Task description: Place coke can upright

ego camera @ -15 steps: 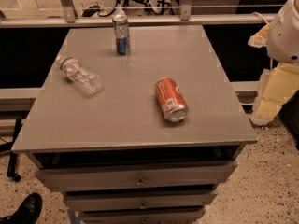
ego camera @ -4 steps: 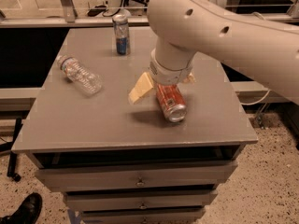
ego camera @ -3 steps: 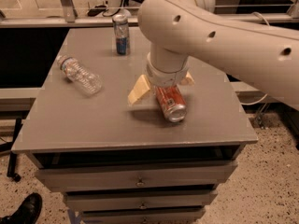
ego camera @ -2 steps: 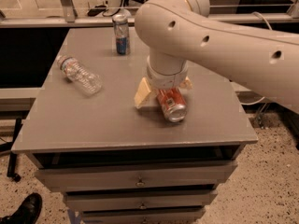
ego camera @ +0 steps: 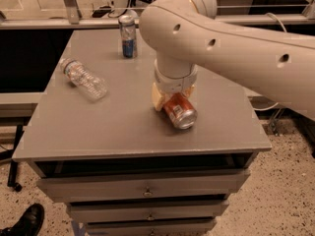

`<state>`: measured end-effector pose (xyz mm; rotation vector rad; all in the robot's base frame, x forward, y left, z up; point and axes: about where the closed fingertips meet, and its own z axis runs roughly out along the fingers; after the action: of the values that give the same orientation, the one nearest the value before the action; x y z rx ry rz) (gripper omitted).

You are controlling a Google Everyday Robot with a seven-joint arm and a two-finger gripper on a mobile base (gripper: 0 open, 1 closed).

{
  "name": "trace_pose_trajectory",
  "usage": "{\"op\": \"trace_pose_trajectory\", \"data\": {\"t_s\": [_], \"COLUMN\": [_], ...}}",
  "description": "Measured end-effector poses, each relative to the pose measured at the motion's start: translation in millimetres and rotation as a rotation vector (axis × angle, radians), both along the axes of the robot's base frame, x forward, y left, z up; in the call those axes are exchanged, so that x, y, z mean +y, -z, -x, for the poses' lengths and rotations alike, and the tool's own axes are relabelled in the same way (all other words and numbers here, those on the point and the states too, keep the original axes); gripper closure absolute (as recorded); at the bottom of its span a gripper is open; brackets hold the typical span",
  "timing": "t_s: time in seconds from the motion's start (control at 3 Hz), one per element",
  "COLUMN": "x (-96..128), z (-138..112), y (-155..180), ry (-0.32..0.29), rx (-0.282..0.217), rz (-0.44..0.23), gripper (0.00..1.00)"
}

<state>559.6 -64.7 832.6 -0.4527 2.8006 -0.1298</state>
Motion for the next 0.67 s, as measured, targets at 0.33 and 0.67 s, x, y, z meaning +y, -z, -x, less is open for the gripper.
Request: {"op": "trace_pose_trajectory", "data": {"t_s": [0.33, 0.67], "x": [0, -3], "z": [0, -12], "y": [0, -11], "ry": [0.000, -0.050], "rx": [0.000, -0.047], "rz": [0.000, -0.003], "gripper": [0.95, 1.00]}}
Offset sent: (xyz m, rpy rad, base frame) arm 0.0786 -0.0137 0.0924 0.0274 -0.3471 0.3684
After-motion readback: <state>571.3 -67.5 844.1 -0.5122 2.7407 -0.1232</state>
